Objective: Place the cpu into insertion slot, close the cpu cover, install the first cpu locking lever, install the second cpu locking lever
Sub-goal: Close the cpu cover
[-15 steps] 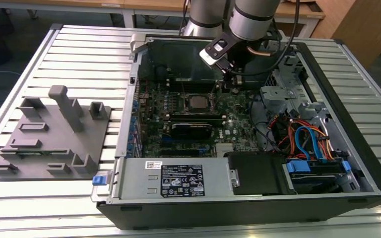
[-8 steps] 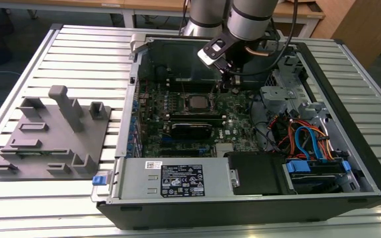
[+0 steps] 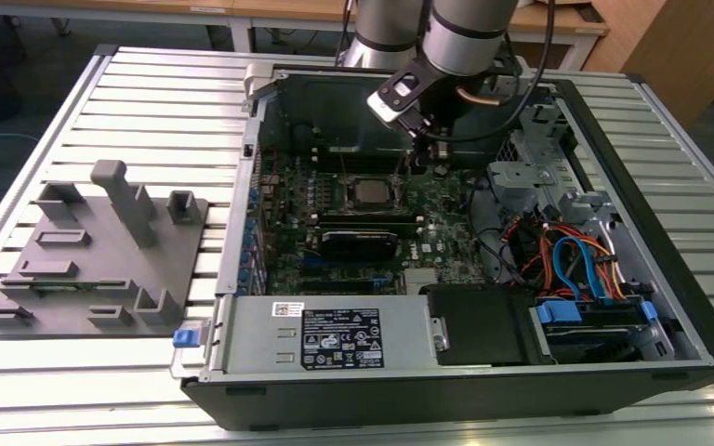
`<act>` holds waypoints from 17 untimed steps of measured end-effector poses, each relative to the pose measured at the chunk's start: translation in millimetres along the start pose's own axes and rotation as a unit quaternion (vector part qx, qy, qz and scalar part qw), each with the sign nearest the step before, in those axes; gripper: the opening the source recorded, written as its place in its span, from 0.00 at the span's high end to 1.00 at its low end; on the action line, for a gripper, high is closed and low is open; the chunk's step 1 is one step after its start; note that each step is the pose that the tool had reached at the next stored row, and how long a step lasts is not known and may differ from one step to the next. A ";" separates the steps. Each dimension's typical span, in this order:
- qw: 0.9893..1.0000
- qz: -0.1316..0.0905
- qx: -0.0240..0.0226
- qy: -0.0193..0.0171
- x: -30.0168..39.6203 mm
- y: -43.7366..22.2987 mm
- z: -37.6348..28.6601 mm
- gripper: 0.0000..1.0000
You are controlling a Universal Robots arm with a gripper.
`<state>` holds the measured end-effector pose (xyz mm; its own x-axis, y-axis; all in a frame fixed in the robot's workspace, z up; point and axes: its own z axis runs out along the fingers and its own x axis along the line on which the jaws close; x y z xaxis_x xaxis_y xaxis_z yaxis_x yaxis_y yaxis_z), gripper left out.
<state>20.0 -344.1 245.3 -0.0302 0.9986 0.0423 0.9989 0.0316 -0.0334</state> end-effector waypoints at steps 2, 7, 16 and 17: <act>1.000 0.000 0.000 0.000 0.0 -0.8 0.1 0.89; 1.000 0.000 0.000 0.000 0.1 -2.8 0.4 0.89; 1.000 0.000 0.000 0.000 0.2 -8.0 0.9 0.89; 1.000 0.000 0.000 0.000 0.2 -8.6 0.9 0.89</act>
<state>11.4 -344.1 244.7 -0.0302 0.9986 0.0425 0.9989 0.0316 -0.0334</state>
